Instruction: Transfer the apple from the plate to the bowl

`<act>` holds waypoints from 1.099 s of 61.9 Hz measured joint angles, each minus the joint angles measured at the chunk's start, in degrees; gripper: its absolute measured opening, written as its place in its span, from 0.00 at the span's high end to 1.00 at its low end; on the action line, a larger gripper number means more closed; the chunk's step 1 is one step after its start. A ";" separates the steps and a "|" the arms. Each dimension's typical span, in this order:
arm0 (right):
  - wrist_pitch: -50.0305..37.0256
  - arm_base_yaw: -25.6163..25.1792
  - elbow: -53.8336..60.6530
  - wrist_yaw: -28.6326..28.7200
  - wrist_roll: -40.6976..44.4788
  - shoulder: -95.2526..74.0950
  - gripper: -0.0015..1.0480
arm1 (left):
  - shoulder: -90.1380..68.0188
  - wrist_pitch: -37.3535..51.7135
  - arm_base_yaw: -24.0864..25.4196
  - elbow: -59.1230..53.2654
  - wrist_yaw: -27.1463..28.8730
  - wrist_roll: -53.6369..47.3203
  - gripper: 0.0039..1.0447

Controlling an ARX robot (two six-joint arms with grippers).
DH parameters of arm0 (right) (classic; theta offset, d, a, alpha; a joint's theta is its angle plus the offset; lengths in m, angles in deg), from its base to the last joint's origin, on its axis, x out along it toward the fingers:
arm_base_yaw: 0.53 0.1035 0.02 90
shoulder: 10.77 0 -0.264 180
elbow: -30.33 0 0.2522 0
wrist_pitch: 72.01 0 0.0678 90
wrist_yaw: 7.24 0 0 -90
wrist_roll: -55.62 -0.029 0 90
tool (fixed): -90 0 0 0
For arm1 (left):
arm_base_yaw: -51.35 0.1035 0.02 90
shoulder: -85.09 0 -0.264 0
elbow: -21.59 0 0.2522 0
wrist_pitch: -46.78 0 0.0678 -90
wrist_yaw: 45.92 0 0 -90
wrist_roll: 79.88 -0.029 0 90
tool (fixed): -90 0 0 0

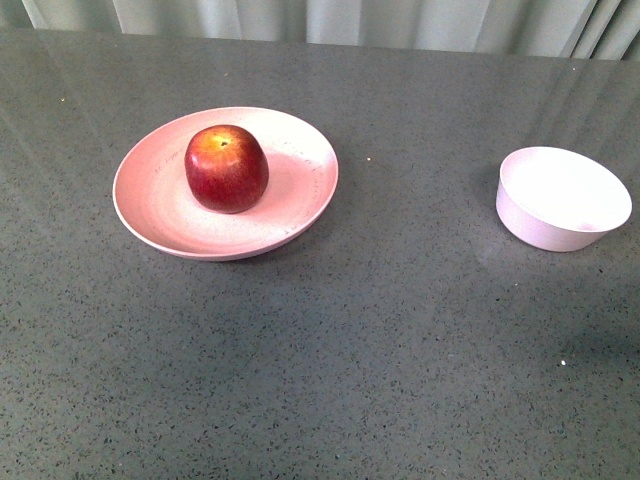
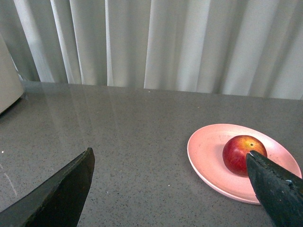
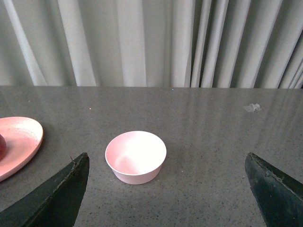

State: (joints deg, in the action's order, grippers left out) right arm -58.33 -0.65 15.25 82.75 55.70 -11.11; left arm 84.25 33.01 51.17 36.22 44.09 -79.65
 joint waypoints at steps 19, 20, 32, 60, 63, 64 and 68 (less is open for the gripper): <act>-0.02 0.00 0.00 0.00 0.00 0.00 0.09 | 0.00 0.00 0.00 0.00 -0.02 0.02 0.08; 0.00 0.00 0.00 0.00 0.00 0.00 0.09 | 0.00 0.00 0.00 0.00 0.00 0.00 0.08; -0.02 0.00 0.00 0.00 0.00 0.00 0.09 | 0.00 0.00 0.00 0.00 0.00 0.02 0.08; 5.44 -0.92 -2.03 4.15 0.22 -2.80 0.09 | 0.00 0.00 0.00 0.00 0.00 0.02 0.08; 12.63 -2.43 -7.06 9.29 1.14 -14.16 0.09 | 0.00 0.00 0.00 0.00 -0.04 0.00 0.08; 11.50 -2.75 -8.46 10.12 1.75 -19.19 0.09 | 0.00 0.00 0.00 0.00 -0.02 0.00 0.08; 4.04 -3.45 -11.63 10.82 4.04 -31.08 0.09 | 0.00 0.00 0.00 0.00 0.00 0.02 0.08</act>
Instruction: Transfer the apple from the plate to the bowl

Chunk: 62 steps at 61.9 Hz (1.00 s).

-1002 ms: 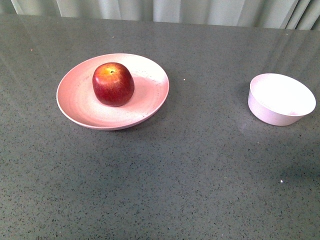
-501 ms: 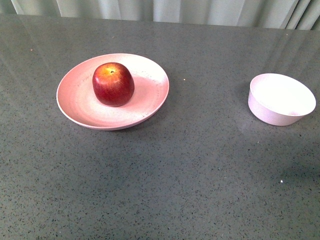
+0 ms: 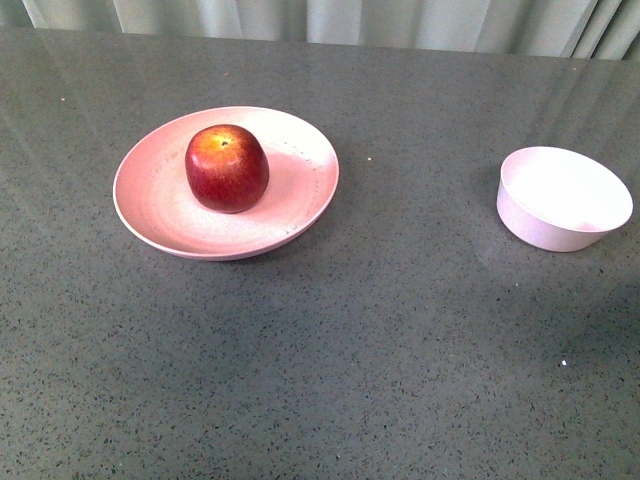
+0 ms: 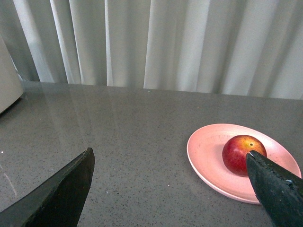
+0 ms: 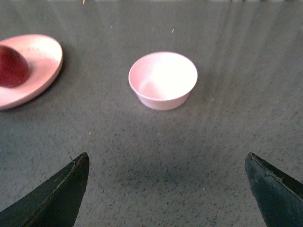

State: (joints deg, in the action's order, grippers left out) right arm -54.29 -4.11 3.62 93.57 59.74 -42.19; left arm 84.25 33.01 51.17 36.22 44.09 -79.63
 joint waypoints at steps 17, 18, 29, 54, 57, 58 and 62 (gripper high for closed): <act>-22.99 -0.31 -11.63 -0.24 3.34 -37.88 0.09 | 0.00 0.00 0.00 0.00 -0.02 0.00 0.08; -24.00 -0.28 -12.70 -0.39 3.32 -40.63 0.09 | 0.00 0.00 0.00 0.00 -0.02 -0.02 0.08; -28.24 0.52 -21.05 -2.32 1.01 -58.64 0.09 | 0.00 0.00 0.00 0.00 -0.02 -0.02 0.08; -26.29 1.68 -32.98 -7.04 -6.38 -77.79 0.09 | 0.00 0.00 0.00 0.00 -0.02 -0.02 0.08; -26.16 1.70 -33.11 -7.04 -6.84 -78.31 0.09 | 0.00 0.00 0.00 0.00 -0.02 0.00 0.08; -26.05 1.70 -33.20 -7.06 -7.08 -78.60 0.09 | 0.00 0.00 0.00 0.00 -0.02 0.00 0.08; -25.86 1.70 -33.53 -7.45 -7.98 -79.34 0.09 | 0.00 0.00 0.00 0.00 0.00 0.00 0.08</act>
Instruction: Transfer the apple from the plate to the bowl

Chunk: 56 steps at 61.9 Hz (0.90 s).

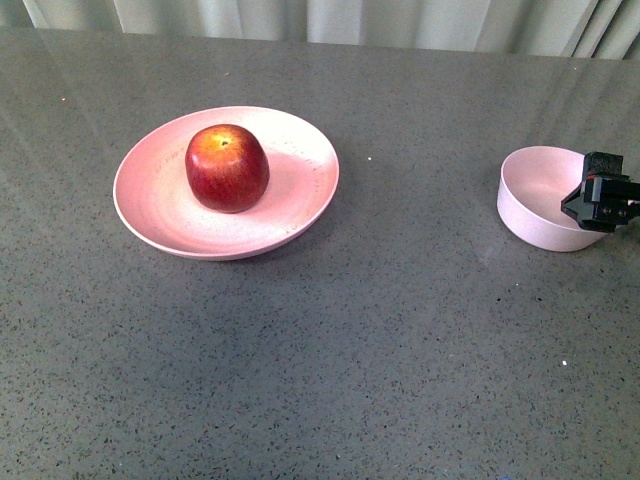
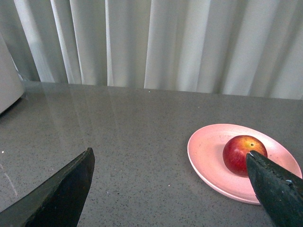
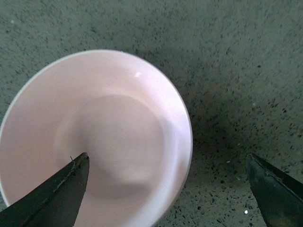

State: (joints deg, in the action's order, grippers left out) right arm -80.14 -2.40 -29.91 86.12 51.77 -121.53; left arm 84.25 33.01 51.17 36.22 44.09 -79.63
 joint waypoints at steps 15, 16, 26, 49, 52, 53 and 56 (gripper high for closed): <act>0.00 0.00 -0.28 -0.74 -1.33 -0.63 0.33 | 0.00 0.00 0.00 0.00 0.00 0.00 0.08; 0.00 0.00 -0.28 -0.76 -1.33 -0.63 0.37 | 0.00 0.00 0.00 0.00 -0.02 0.00 0.08; 1.49 0.07 -0.33 -0.61 -1.27 -0.63 0.65 | 0.00 0.00 0.00 0.00 -0.02 0.00 0.08; 2.64 2.64 1.86 2.78 -1.51 3.58 0.98 | 0.00 0.00 0.00 0.00 -0.02 0.00 0.08; 2.78 3.34 2.16 2.86 -1.53 3.87 0.98 | 0.00 0.00 0.00 0.00 0.00 -0.02 0.08; 2.86 3.87 2.36 2.84 -1.60 4.00 0.98 | 0.00 0.00 0.00 0.00 0.00 0.00 0.08; 2.91 4.96 2.64 2.84 -1.86 4.00 0.98 | 0.00 0.00 0.00 0.00 -0.02 0.00 0.08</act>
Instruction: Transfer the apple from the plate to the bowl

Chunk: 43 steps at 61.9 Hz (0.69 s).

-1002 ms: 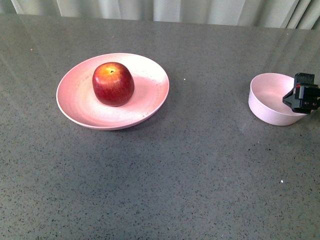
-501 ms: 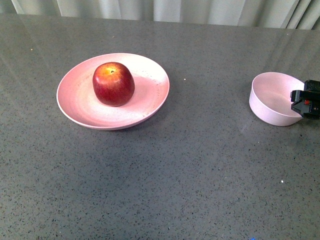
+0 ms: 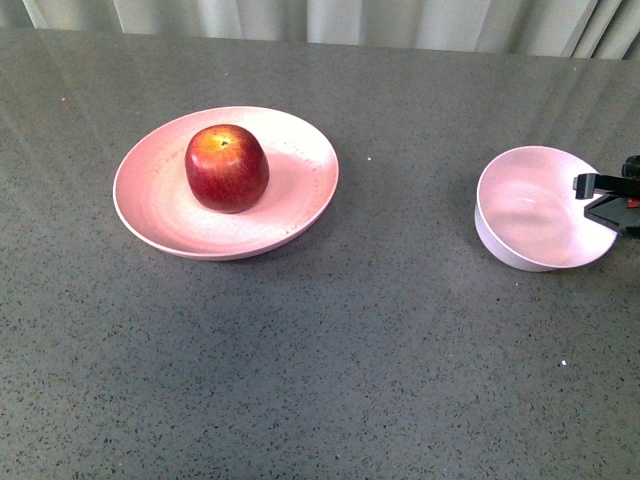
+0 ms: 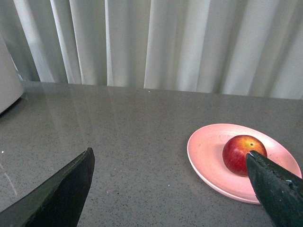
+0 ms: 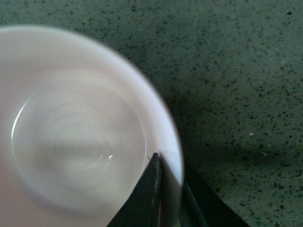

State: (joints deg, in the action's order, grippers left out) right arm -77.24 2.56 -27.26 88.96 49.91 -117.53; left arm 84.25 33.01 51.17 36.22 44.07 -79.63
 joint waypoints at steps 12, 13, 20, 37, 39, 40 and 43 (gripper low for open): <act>0.02 4.37 0.04 -0.81 -1.77 -0.20 0.98 | 0.00 0.00 0.00 0.00 0.00 0.00 0.08; 0.02 4.87 -0.04 -0.96 -2.14 -0.37 0.98 | 0.00 0.00 0.00 0.00 0.00 0.00 0.08; 0.31 7.28 -1.95 -1.84 -4.57 -2.19 0.98 | 0.00 0.00 0.00 0.00 0.02 0.00 0.08; 1.25 8.44 -6.78 -3.37 -7.93 -5.46 0.98 | 0.00 0.00 0.00 0.00 0.00 0.00 0.08; 1.29 8.50 -7.15 -3.43 -8.17 -5.79 0.98 | 0.00 0.00 0.00 0.00 0.00 0.00 0.08; 1.44 8.59 -7.50 -3.43 -8.31 -6.05 0.98 | 0.00 0.00 0.00 0.00 0.00 0.00 0.08; 1.51 8.72 -7.89 -3.48 -8.39 -6.40 0.98 | 0.00 0.00 0.00 0.00 0.00 0.00 0.08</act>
State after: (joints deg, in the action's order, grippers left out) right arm -75.73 11.28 -35.15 85.49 41.52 -123.94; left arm 84.25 33.01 51.17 36.22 44.07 -79.63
